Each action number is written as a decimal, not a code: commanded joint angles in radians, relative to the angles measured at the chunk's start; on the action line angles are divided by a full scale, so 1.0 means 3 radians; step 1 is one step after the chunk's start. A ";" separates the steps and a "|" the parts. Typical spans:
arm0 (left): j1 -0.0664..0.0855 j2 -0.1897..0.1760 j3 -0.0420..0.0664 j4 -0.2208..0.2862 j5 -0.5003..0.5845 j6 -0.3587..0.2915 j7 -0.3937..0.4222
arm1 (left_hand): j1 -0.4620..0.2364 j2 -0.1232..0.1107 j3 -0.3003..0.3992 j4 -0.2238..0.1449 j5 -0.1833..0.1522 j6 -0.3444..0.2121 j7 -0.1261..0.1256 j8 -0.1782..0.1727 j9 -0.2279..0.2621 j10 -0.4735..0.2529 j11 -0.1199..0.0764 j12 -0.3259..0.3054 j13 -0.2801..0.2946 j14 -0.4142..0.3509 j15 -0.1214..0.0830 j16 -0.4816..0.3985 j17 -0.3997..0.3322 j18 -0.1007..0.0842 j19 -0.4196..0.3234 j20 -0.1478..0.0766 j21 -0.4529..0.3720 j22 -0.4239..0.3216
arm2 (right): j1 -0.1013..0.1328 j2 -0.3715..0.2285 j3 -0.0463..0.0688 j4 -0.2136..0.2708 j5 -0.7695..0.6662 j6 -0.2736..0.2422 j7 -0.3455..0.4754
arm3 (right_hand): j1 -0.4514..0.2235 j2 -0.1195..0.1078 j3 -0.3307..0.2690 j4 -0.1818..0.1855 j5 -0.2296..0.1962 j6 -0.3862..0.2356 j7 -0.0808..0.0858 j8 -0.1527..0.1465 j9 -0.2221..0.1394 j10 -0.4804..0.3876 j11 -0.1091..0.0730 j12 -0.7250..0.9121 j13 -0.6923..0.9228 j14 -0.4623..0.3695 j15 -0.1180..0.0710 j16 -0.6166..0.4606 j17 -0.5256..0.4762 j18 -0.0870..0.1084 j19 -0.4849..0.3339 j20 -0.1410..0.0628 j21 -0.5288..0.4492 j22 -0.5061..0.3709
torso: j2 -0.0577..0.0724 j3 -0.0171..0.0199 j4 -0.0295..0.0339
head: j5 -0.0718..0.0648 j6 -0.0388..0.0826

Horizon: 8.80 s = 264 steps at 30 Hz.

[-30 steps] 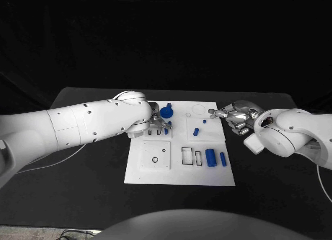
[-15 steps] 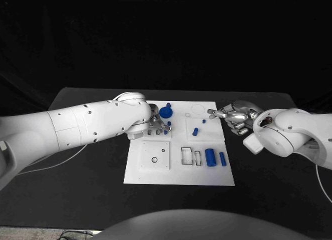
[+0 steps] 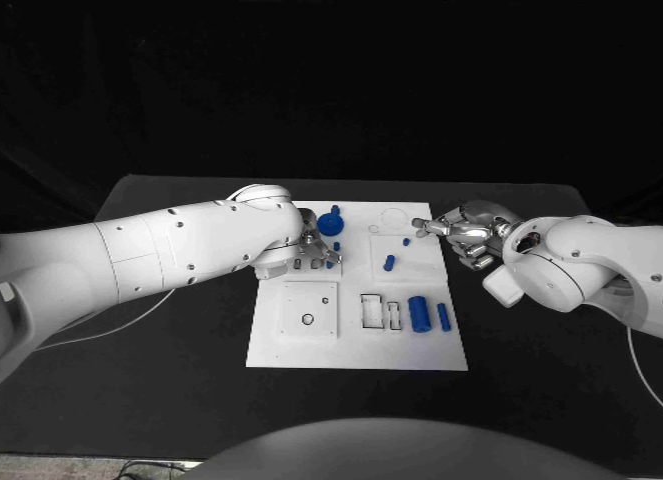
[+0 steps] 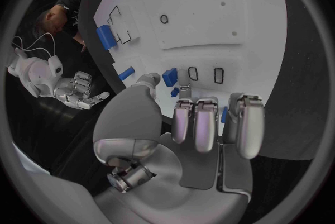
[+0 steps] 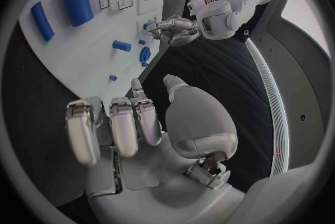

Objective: Assemble the parts on the task board

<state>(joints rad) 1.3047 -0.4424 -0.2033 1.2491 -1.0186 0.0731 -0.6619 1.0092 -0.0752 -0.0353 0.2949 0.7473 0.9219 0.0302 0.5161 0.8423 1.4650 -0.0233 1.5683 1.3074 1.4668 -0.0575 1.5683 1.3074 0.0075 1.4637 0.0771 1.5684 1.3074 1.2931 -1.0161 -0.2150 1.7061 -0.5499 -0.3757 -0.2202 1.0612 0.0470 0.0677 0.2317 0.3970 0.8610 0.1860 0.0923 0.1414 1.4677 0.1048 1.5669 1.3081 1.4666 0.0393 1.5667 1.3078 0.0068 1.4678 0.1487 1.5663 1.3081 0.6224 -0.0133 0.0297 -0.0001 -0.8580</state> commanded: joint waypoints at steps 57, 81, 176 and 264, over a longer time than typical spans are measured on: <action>-0.0002 0.0049 0.0001 -0.0033 0.0056 0.0002 0.0145 | 0.0698 0.0093 0.0481 -0.0021 0.0425 -0.0143 0.0011 -0.0057 0.0290 0.0353 -0.0007 0.0008 0.0878 0.0347 -0.0014 0.0008 0.0878 -0.0025 0.0357 -0.0013 0.0008 0.0878 | -0.0009 -0.0005 -0.0003 -0.0009 -0.0076 0.0116 -0.0114 | 0.0042 0.0011 -0.0029 0.0005 -0.0021 -0.0056 0.0005 0.0009 -0.0008 0.0344 0.0030 0.0013 0.0876 0.0347 0.0028 0.0014 0.0877 -0.0023 0.0343 0.0023 0.0015 0.0876 | 0.0000 0.0001 0.0001 | -0.0018 -0.0010; 0.0041 -0.0168 0.0030 0.0111 0.0080 -0.0103 0.0281 | 0.0688 0.0046 0.0533 -0.0003 0.0618 -0.0067 0.0008 -0.0043 0.0345 0.0353 -0.0009 0.0008 0.0878 0.0347 -0.0015 0.0008 0.0878 -0.0025 0.0357 -0.0016 0.0008 0.0878 | -0.0055 -0.0013 -0.0006 -0.0047 -0.0091 0.0134 -0.0148 | 0.0045 0.0013 -0.0033 0.0006 -0.0023 -0.0064 0.0006 0.0008 -0.0009 0.0344 0.0032 0.0013 0.0876 0.0347 0.0029 0.0014 0.0877 -0.0023 0.0343 0.0024 0.0015 0.0876 | -0.0003 0.0005 0.0001 | -0.0029 0.0015; 0.0130 -0.0174 -0.0030 0.0085 0.0072 0.0319 -0.0024 | 0.0740 0.0043 0.0608 -0.0013 0.0037 -0.0049 0.0007 -0.0172 0.0406 0.0353 -0.0008 0.0008 0.0878 0.0347 -0.0017 0.0008 0.0878 -0.0025 0.0357 -0.0028 0.0008 0.0878 | -0.0091 0.0031 -0.0011 -0.0089 -0.0091 0.0163 -0.0179 | 0.0054 0.0019 -0.0047 0.0012 -0.0026 -0.0075 0.0007 0.0012 -0.0010 0.0344 0.0034 0.0013 0.0876 0.0347 0.0032 0.0014 0.0877 -0.0023 0.0343 0.0027 0.0015 0.0876 | 0.0002 0.0000 0.0003 | -0.0004 -0.0007; 0.0113 -0.0039 -0.0030 0.0001 -0.0117 0.0483 -0.0176 | 0.0753 0.0068 0.0616 -0.0008 -0.0122 -0.0069 0.0024 -0.0213 0.0418 0.0353 0.0007 0.0008 0.0878 0.0347 -0.0009 0.0008 0.0878 -0.0025 0.0357 -0.0022 0.0008 0.0878 | -0.0095 0.0042 -0.0011 -0.0090 -0.0091 0.0162 -0.0191 | 0.0061 0.0029 -0.0061 0.0021 -0.0020 -0.0084 0.0010 0.0019 -0.0010 0.0344 0.0036 0.0013 0.0876 0.0347 0.0034 0.0014 0.0877 -0.0023 0.0343 0.0030 0.0015 0.0876 | 0.0001 0.0002 0.0001 | 0.0029 -0.0049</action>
<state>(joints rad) 1.3385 -0.4549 -0.2127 1.2485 -1.0608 0.2000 -0.6972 1.2393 -0.0634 0.1463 0.2898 0.7162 0.9038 0.0339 0.4561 0.9668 1.4650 -0.0232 1.5683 1.3073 1.4668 -0.0574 1.5683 1.3074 0.0074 1.4674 0.0735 1.5684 1.3073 1.2656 -1.0044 -0.2181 1.6784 -0.5687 -0.3393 -0.2776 1.0691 0.0549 0.0549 0.2383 0.3930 0.8443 0.1884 0.0923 0.1398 1.4642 0.1082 1.5669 1.3073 1.4630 0.0429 1.5667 1.3074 0.0067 1.4642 0.1523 1.5663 1.3073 0.6225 -0.0129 0.0295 0.0085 -0.8725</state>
